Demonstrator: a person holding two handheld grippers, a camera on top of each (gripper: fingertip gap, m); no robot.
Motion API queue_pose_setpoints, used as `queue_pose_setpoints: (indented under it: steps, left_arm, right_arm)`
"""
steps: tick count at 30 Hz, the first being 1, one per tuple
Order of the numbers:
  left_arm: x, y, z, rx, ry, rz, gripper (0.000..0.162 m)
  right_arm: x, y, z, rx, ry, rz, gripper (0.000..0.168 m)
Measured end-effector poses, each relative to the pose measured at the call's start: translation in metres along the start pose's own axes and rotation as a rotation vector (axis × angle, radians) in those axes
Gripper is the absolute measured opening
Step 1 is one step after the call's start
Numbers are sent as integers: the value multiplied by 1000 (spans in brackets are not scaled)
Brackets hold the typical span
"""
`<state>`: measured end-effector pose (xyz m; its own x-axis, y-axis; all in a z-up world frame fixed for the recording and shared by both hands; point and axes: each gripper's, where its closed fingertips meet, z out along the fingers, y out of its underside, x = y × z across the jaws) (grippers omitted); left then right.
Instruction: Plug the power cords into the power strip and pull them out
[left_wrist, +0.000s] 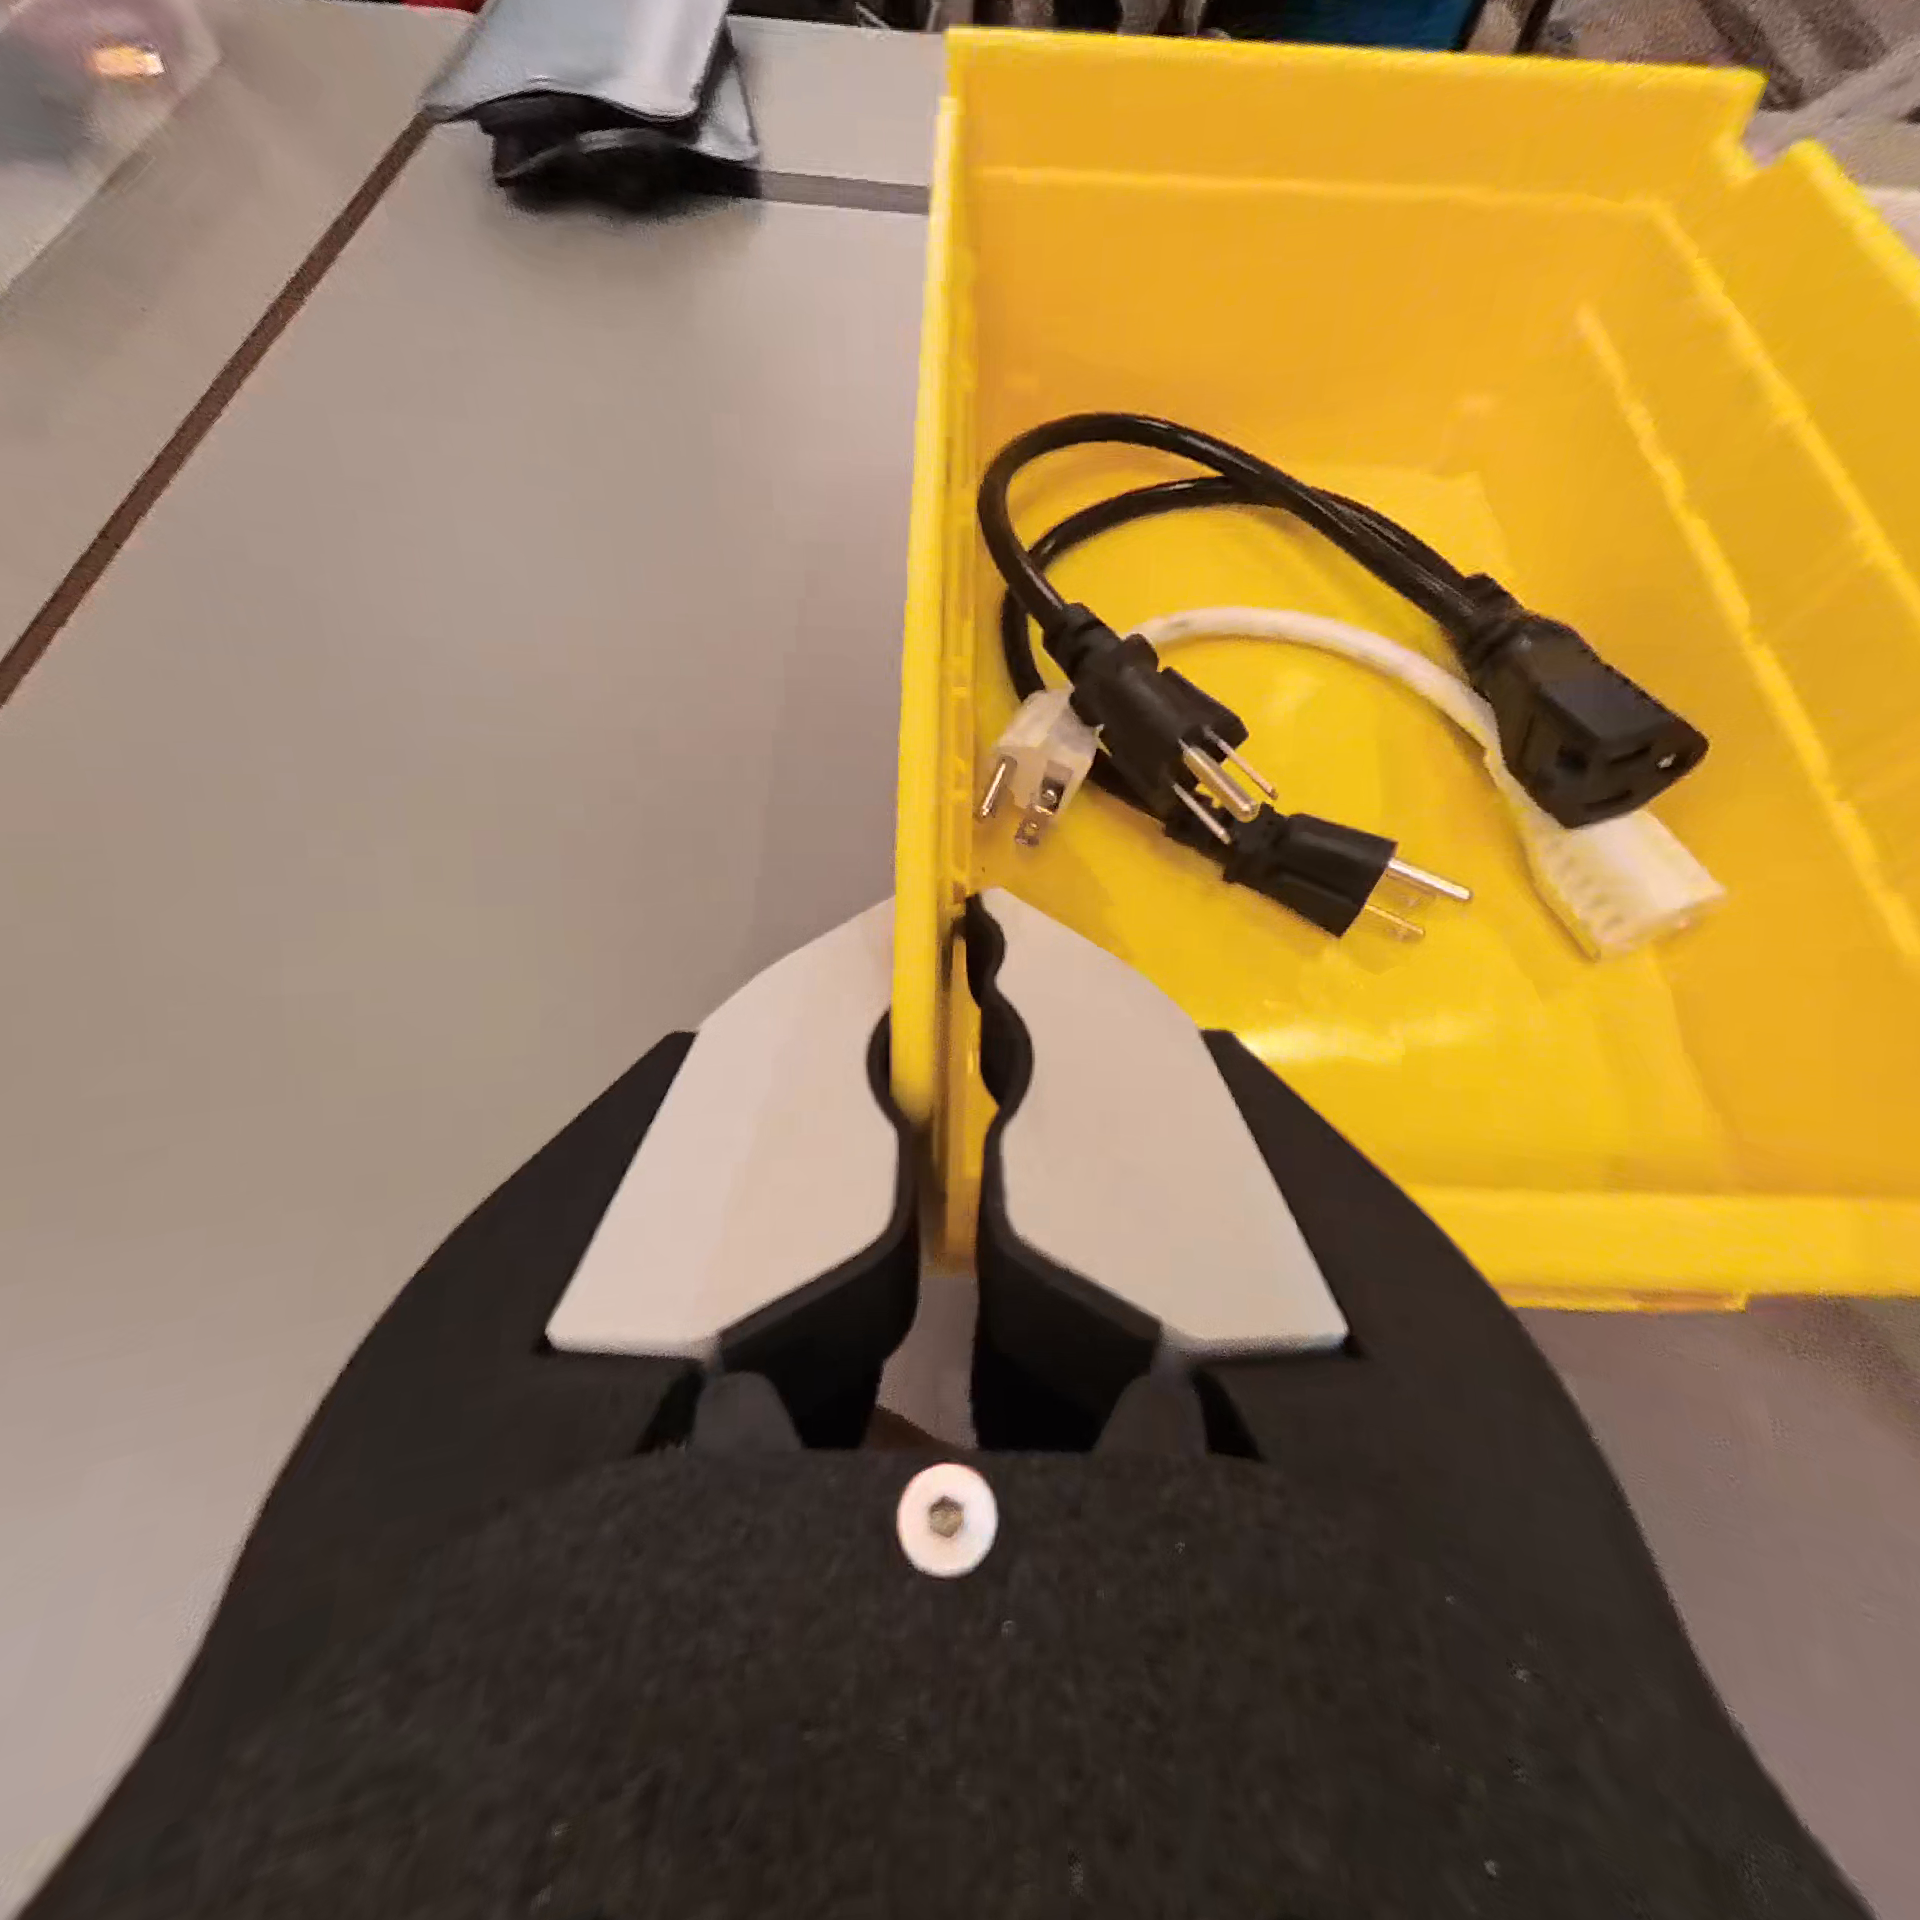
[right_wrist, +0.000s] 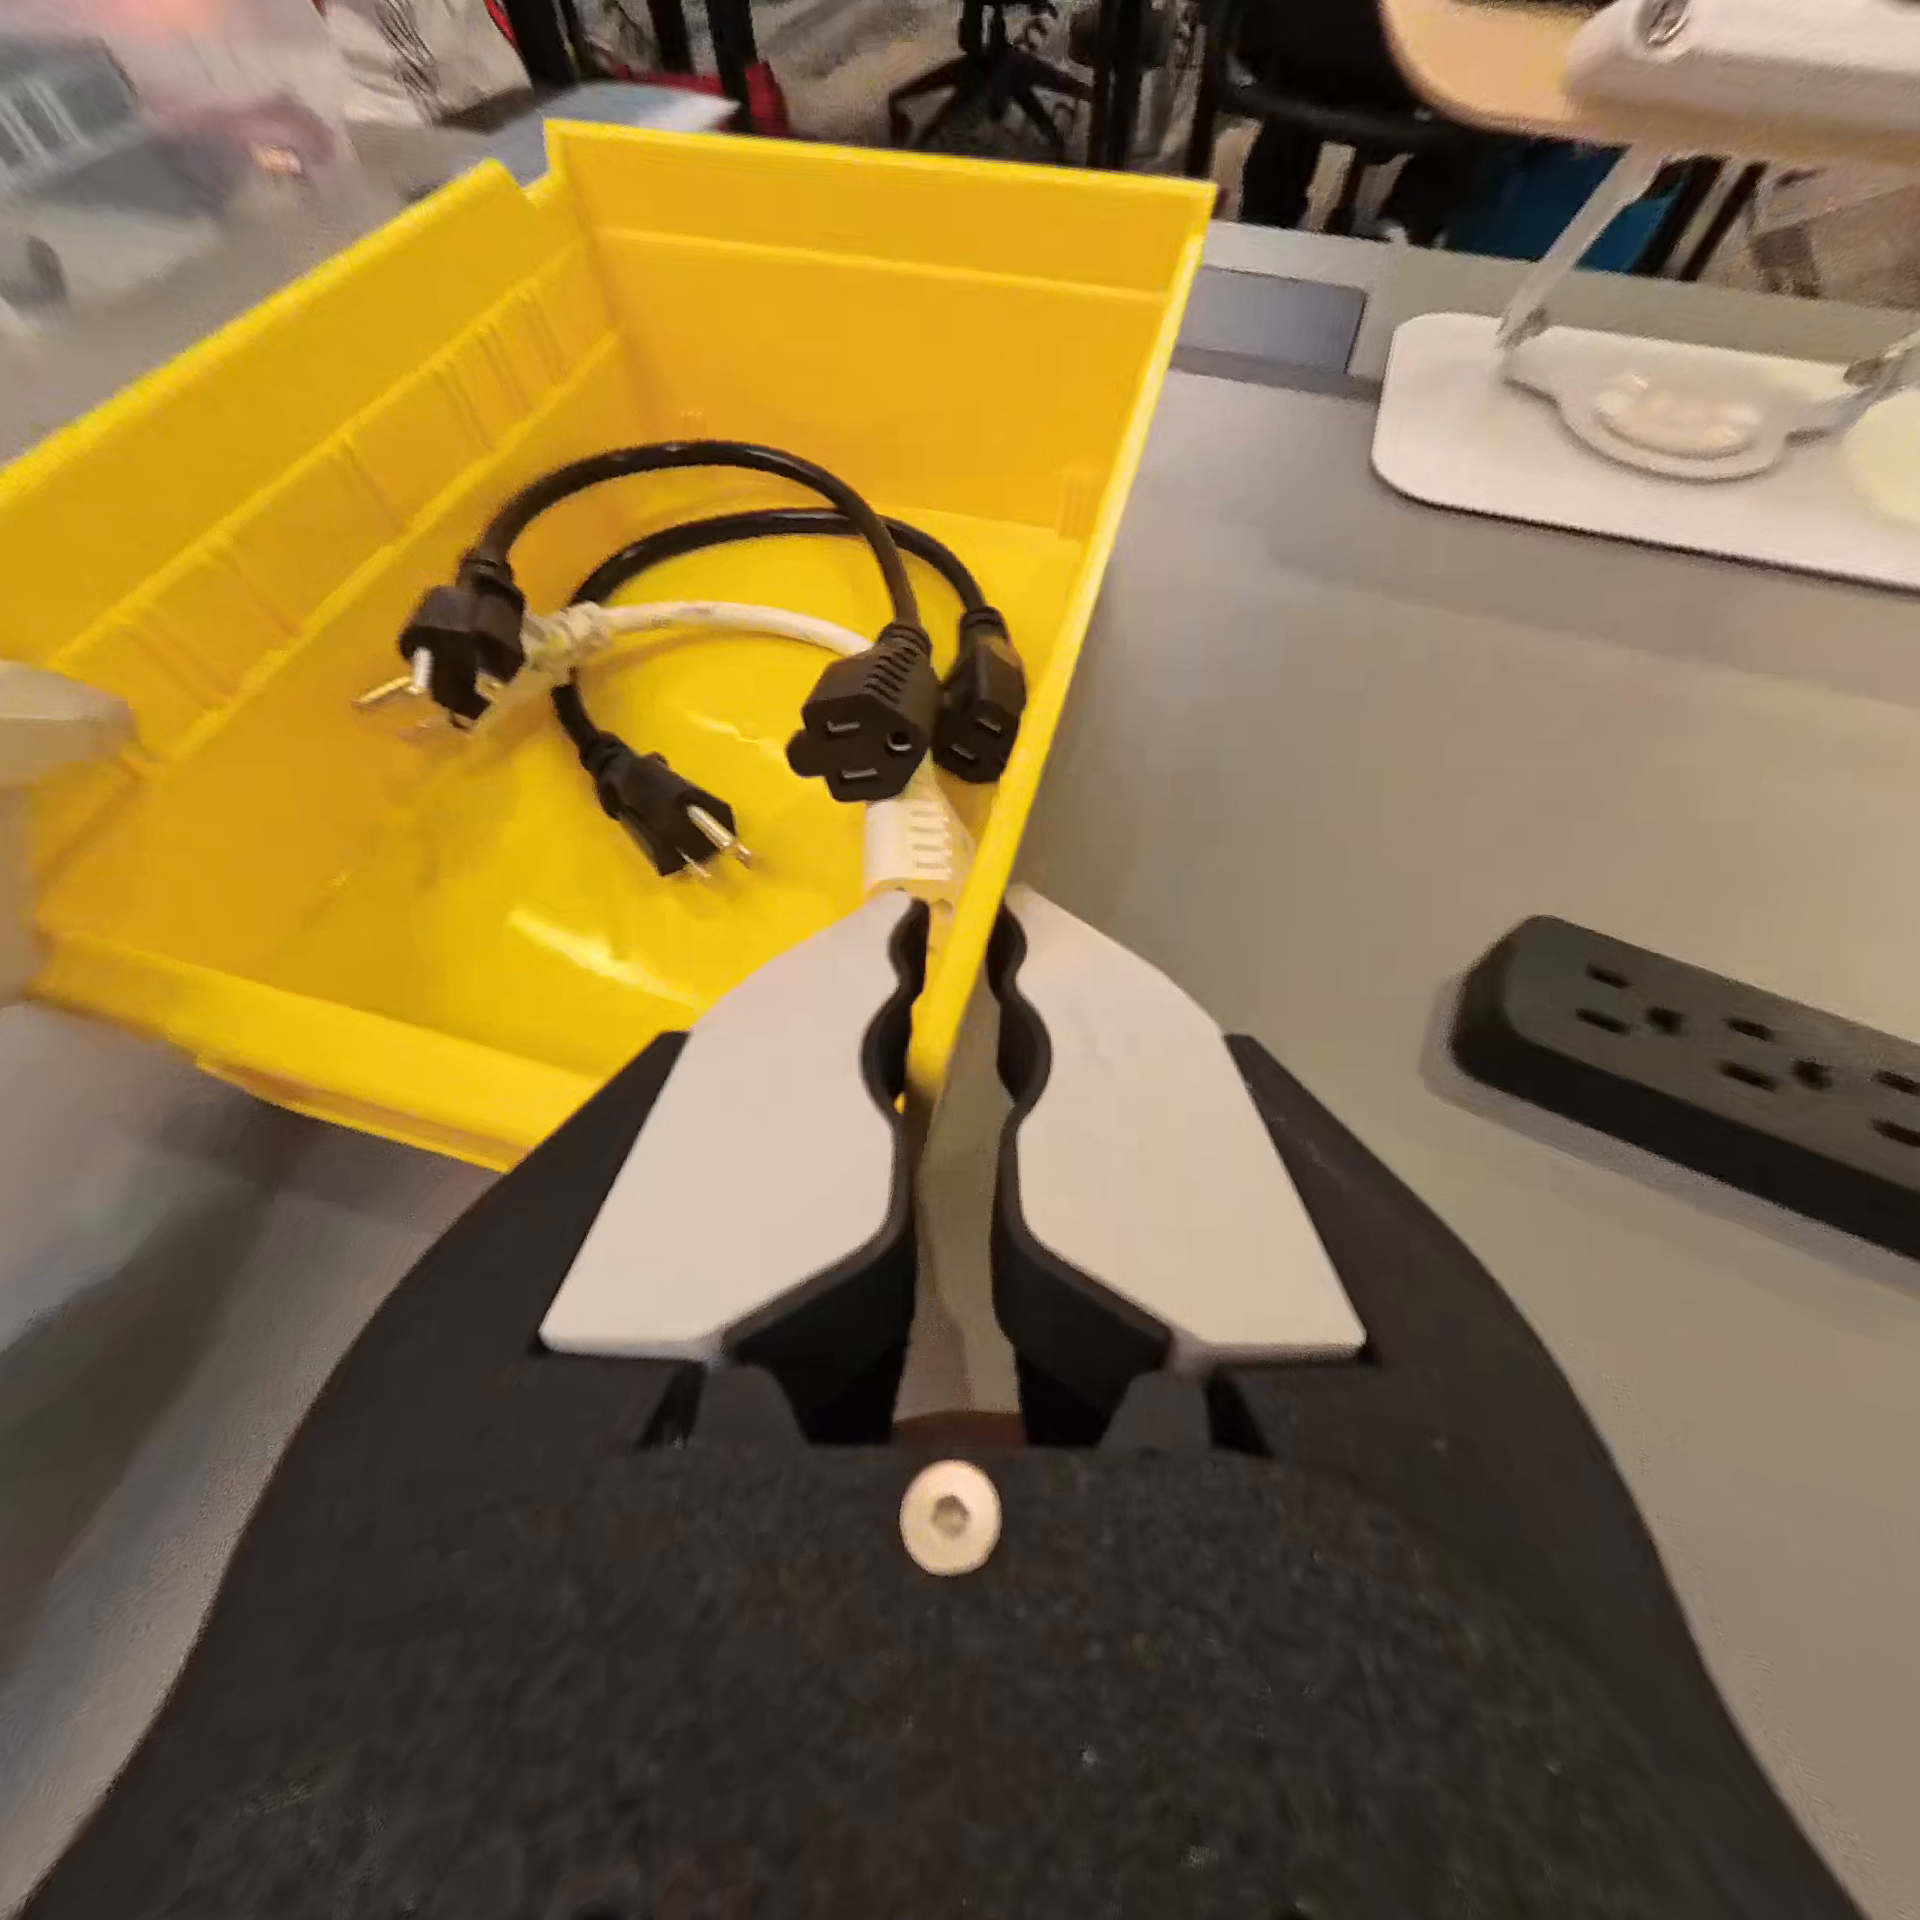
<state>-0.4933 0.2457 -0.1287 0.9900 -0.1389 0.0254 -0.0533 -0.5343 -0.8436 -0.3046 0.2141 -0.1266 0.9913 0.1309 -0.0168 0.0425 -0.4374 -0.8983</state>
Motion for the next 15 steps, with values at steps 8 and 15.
queue_pose_setpoints:
  steps: [8,15]
  left_arm:
    - [-24,-9,6,44,-78,-43,14]
    - [-42,-11,-2,70,-106,-79,42]
  right_arm:
    - [-25,-5,10,-59,-193,8,26]
    - [-13,5,-56,-66,-474,-102,31]
